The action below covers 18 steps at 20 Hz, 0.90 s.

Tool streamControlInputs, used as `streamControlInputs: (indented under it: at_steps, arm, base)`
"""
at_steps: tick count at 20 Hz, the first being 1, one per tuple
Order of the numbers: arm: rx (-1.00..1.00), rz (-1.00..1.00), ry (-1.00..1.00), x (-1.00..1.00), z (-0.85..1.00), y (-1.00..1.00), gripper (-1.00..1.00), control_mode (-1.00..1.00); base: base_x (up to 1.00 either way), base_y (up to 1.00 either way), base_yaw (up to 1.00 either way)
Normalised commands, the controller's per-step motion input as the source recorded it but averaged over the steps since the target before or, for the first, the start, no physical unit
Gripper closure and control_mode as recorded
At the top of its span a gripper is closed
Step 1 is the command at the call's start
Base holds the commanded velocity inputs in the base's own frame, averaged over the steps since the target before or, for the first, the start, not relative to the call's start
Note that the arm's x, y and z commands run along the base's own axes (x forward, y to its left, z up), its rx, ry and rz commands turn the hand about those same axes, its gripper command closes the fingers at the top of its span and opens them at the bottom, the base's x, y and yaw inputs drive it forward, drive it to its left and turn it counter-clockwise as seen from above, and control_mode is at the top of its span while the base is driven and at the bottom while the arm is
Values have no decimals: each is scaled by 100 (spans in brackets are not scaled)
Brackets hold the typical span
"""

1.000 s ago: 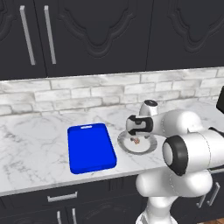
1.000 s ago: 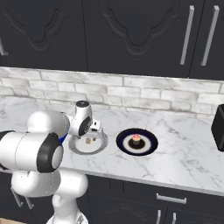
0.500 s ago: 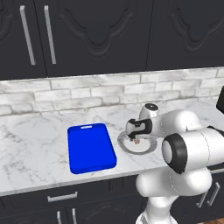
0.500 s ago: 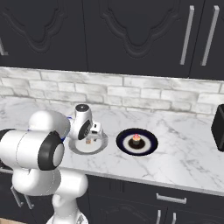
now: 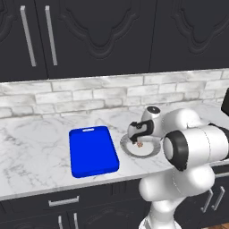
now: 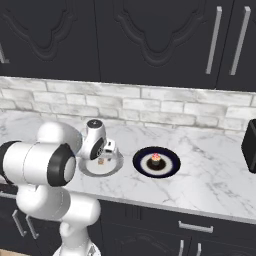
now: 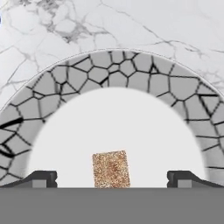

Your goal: Move the dessert items from the plates to the tray.

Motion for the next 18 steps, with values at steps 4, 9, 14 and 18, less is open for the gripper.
streamControlInputs:
  at_steps: [4,9,14,18]
  arm:
    - [0,0,0,23,-3,0,-100,-100]
    - [0,0,0,-1,-6,0,-100,-100]
    - [0,0,0,-6,-23,0,-100,-100]
    - [0,0,0,0,-20,0,-100,-100]
  base:
    - [0,0,0]
    - [0,0,0]
    - [0,0,0]
    - [0,0,0]
